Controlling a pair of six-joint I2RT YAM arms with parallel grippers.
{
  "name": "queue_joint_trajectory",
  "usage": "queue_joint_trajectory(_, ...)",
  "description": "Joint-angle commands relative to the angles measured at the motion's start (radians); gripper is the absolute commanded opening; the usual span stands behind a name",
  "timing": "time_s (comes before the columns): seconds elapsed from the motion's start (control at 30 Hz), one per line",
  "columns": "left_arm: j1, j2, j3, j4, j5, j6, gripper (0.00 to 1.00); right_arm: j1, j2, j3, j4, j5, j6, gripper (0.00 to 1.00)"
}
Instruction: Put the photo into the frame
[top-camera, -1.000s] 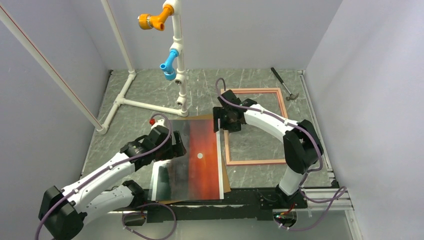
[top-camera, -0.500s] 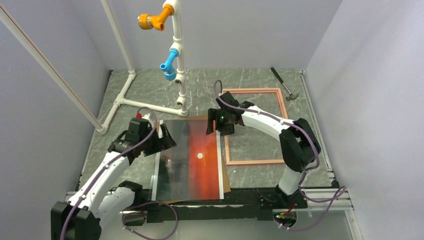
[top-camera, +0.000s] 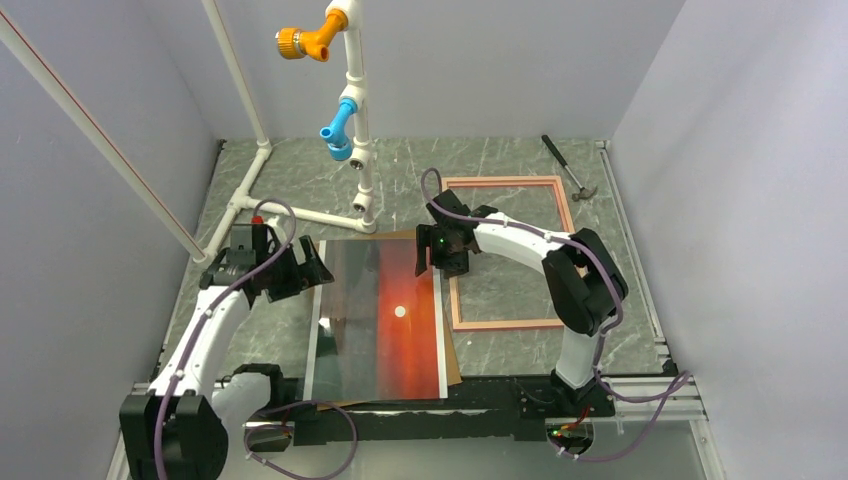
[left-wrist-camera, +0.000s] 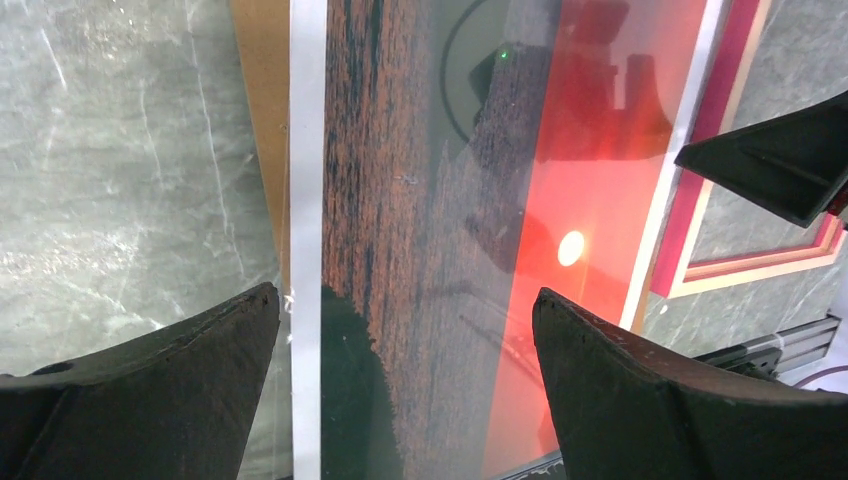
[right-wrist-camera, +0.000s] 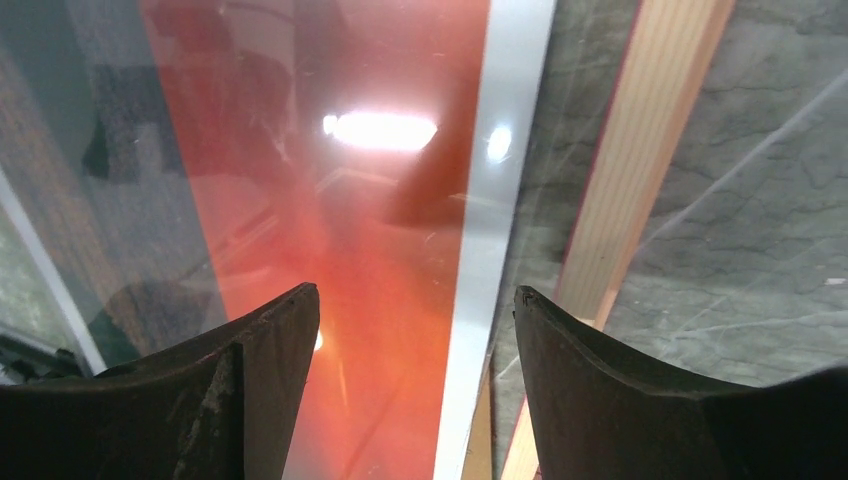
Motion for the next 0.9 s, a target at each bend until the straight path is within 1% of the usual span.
queue_joint_trajectory(0.0, 0.010, 0.078, 0.041, 0.013, 0.021, 0.073, 0.99, 0.008, 0.019, 0.045, -0.046, 0.086, 0.005, 0.73)
queue_joint_trajectory(0.1, 0.009, 0.139, 0.020, 0.043, 0.036, 0.056, 0.98, 0.010, 0.028, 0.049, -0.054, 0.103, 0.003, 0.74)
queue_joint_trajectory(0.17, 0.009, 0.178, 0.009, 0.057, 0.057, 0.038, 0.95, 0.009, 0.036, 0.050, -0.052, 0.102, 0.003, 0.74)
queue_joint_trajectory(0.27, 0.010, 0.205, -0.031, 0.088, 0.062, -0.008, 0.93, 0.010, 0.052, 0.051, -0.045, 0.097, 0.004, 0.74)
queue_joint_trajectory(0.53, -0.003, 0.174, -0.088, 0.038, -0.102, -0.127, 0.91, 0.010, 0.095, 0.050, -0.020, 0.056, 0.008, 0.74)
queue_joint_trajectory(0.67, -0.016, 0.143, -0.121, 0.034, -0.112, -0.160, 0.92, 0.010, 0.094, 0.045, 0.003, 0.028, 0.010, 0.74)
queue_joint_trajectory(0.87, -0.033, 0.166, -0.145, 0.049, -0.085, -0.183, 0.92, 0.012, 0.103, 0.029, 0.038, -0.015, 0.018, 0.74)
